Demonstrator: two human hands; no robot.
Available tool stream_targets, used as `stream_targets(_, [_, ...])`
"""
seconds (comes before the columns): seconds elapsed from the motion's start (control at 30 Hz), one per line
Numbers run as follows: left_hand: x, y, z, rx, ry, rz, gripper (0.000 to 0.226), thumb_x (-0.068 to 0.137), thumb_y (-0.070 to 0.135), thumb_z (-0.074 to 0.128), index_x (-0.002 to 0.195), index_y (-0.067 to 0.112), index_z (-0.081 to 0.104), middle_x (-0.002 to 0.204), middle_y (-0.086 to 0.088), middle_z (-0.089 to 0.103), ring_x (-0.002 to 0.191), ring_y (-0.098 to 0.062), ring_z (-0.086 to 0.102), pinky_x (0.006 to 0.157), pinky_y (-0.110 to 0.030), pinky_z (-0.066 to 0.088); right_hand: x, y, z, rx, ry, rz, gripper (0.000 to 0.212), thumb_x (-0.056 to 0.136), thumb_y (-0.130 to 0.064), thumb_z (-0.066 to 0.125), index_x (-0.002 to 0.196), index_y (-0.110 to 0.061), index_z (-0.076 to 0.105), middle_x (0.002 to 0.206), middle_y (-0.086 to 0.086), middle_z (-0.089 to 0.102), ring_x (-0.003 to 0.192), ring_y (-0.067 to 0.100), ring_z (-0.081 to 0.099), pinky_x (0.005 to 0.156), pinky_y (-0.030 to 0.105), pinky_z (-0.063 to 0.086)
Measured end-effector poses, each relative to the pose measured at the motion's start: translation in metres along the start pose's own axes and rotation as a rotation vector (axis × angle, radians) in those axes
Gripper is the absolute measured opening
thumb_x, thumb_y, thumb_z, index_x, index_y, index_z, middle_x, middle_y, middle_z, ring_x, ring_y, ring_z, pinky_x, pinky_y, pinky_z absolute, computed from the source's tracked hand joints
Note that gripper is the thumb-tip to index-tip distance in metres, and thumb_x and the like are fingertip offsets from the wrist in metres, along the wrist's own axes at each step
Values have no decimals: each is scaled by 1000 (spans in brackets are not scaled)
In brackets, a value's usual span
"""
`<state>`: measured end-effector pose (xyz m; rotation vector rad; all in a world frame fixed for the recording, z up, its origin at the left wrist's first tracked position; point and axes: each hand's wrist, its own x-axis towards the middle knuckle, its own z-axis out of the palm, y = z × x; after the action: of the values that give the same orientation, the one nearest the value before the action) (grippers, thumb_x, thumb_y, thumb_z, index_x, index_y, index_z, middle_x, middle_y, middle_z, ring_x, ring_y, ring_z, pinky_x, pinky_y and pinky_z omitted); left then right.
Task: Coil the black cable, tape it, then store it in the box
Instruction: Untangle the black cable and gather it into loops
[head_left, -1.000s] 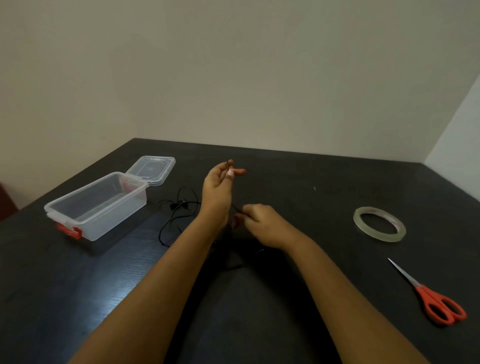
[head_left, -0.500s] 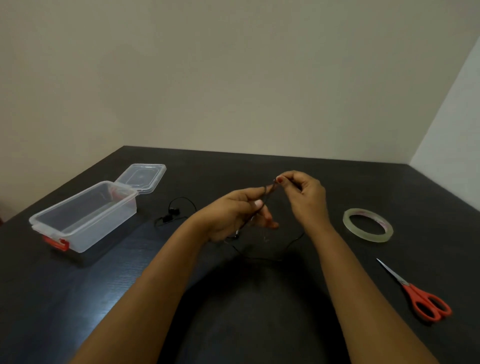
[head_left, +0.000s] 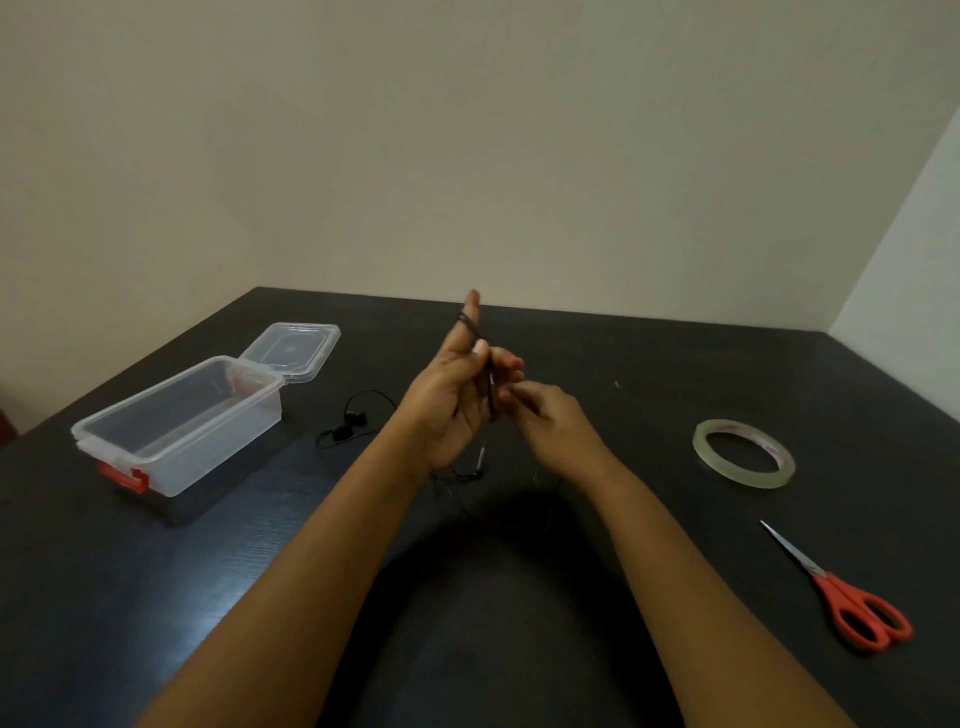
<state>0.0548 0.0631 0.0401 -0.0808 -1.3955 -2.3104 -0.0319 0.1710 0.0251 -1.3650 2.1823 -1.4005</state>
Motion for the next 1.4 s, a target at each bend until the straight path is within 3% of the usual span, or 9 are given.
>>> stream_targets(0.13, [7, -1, -14, 44, 182, 155, 55, 102, 9, 25, 147, 38, 12, 80, -1, 70, 93, -17, 66, 90, -36, 48, -1, -4, 2, -171, -215, 60, 25, 99, -31, 46, 88, -22, 66, 67, -11, 52, 60, -1, 49, 56, 17, 33])
stream_targets(0.23, [9, 4, -24, 218, 287, 196, 59, 102, 8, 28, 147, 41, 10, 87, -4, 69, 98, -19, 64, 95, -36, 44, -3, -6, -8, -279, -339, 97, 22, 99, -32, 46, 90, -26, 65, 84, -11, 59, 73, 0, 52, 65, 21, 37])
stream_targets(0.33, [11, 10, -27, 614, 355, 97, 68, 99, 2, 34, 146, 45, 8, 96, -5, 70, 94, -11, 67, 96, -27, 45, -4, -5, -27, -319, -216, 36, 18, 96, -33, 52, 85, -28, 66, 81, -5, 63, 65, 4, 52, 62, 21, 39])
stream_targets(0.43, [4, 9, -18, 909, 205, -81, 73, 96, 0, 40, 144, 48, 13, 105, -6, 69, 85, -9, 67, 80, -12, 51, -5, -4, -46, -224, 9, -83, 12, 91, -27, 61, 82, -28, 69, 72, -3, 65, 59, 3, 51, 56, 14, 41])
stream_targets(0.6, [-10, 6, 7, 503, -243, -370, 56, 100, 7, 33, 142, 43, 23, 92, -6, 70, 75, -27, 62, 67, -25, 55, -2, 6, -50, -102, 317, -239, 8, 90, -18, 64, 86, -22, 70, 82, -4, 69, 76, 8, 63, 67, 19, 49])
stream_targets(0.73, [-9, 12, 0, 254, -335, -467, 47, 94, 11, 35, 133, 36, 42, 89, -10, 70, 49, -13, 60, 85, -36, 53, 1, 14, -41, 10, 467, -262, 5, 88, -17, 65, 86, -19, 70, 83, -1, 68, 80, 14, 64, 71, 29, 52])
stream_targets(0.9, [-10, 14, -11, 153, -427, -580, 42, 94, 12, 36, 134, 24, 43, 83, -10, 69, 43, -8, 54, 79, -36, 56, 3, 16, -28, -34, 493, -291, 7, 90, -18, 63, 87, -21, 68, 82, -3, 64, 77, 10, 61, 67, 22, 49])
stream_targets(1.17, [-10, 18, -7, 11, -351, -380, 39, 92, 16, 38, 128, 22, 53, 70, -4, 64, 42, -7, 53, 69, -35, 58, 7, 22, -13, 236, 226, 23, 19, 97, -23, 53, 84, -26, 67, 83, -9, 65, 77, 3, 58, 70, 19, 45])
stream_targets(1.4, [2, 6, -8, 39, 93, -40, 46, 103, 16, 23, 147, 30, 22, 84, -5, 72, 103, -26, 64, 92, -40, 49, 2, 7, 9, 25, -47, 45, 25, 98, -18, 46, 85, -23, 66, 67, -9, 55, 61, 4, 51, 61, 23, 40])
